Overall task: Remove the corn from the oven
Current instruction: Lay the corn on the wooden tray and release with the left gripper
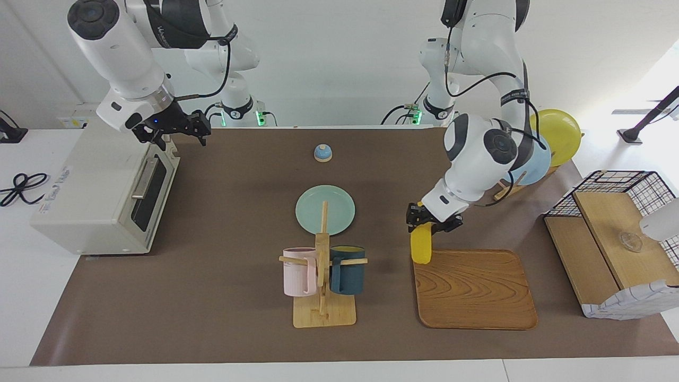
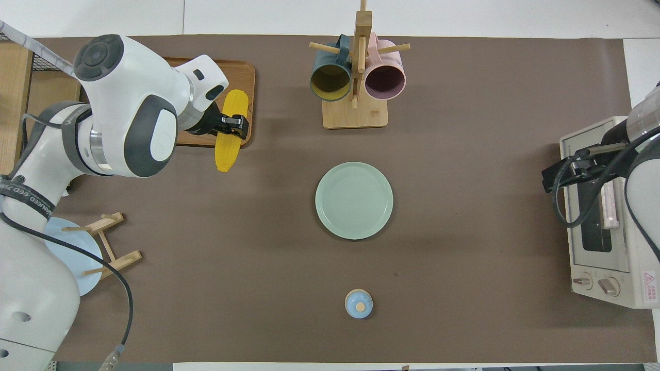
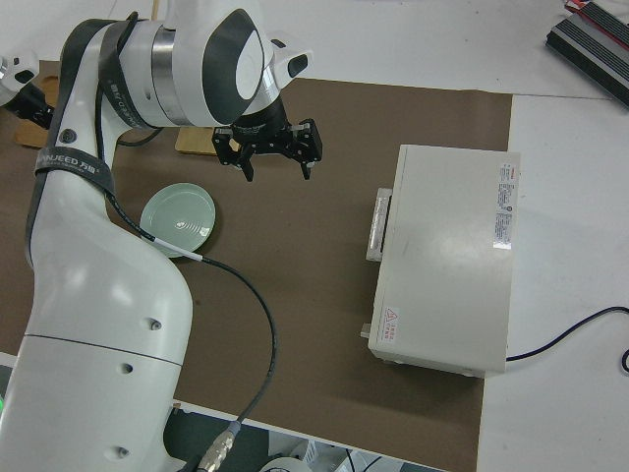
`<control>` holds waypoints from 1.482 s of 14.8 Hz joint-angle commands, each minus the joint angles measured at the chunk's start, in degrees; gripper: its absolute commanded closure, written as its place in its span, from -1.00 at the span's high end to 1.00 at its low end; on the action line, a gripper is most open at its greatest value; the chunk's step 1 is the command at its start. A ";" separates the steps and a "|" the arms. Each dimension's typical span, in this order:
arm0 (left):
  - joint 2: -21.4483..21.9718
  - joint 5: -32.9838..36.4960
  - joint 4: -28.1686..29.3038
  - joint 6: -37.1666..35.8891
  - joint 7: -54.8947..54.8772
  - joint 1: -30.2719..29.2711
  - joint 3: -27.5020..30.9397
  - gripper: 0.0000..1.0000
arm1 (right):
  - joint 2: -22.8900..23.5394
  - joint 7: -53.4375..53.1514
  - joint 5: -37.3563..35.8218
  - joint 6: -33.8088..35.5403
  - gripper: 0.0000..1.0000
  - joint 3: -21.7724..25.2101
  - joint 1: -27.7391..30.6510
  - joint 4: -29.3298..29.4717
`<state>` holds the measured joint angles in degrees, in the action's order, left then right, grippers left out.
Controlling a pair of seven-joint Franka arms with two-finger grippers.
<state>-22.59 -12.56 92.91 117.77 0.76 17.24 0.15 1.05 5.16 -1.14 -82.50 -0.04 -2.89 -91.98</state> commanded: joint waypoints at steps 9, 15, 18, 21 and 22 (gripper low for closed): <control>-13.09 4.30 -11.00 6.15 -1.20 -7.83 -0.32 -1.00 | -1.84 -1.47 0.35 -0.91 1.00 4.08 -2.91 -0.65; -15.56 4.74 -11.62 12.39 -1.20 -9.24 -0.32 -1.00 | -1.75 -1.65 0.17 -0.91 1.00 4.17 -2.74 -0.48; -15.56 4.83 -11.53 12.92 -1.28 -9.33 -0.32 -1.00 | -1.93 -1.56 0.17 -0.91 1.00 4.08 -2.74 -0.39; -15.38 9.21 -9.87 15.72 -1.55 -9.24 -0.23 -0.78 | -1.93 -1.65 0.26 -0.91 1.00 4.00 -2.65 -0.30; -15.38 9.31 -9.59 15.74 -1.55 -9.24 -0.23 0.98 | -1.93 -1.65 0.61 -1.00 1.00 4.00 -2.65 -0.22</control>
<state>-37.16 -5.37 83.09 131.48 -0.45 8.20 0.04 -0.21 4.47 -1.17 -82.78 3.94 -5.66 -91.97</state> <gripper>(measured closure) 0.445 0.000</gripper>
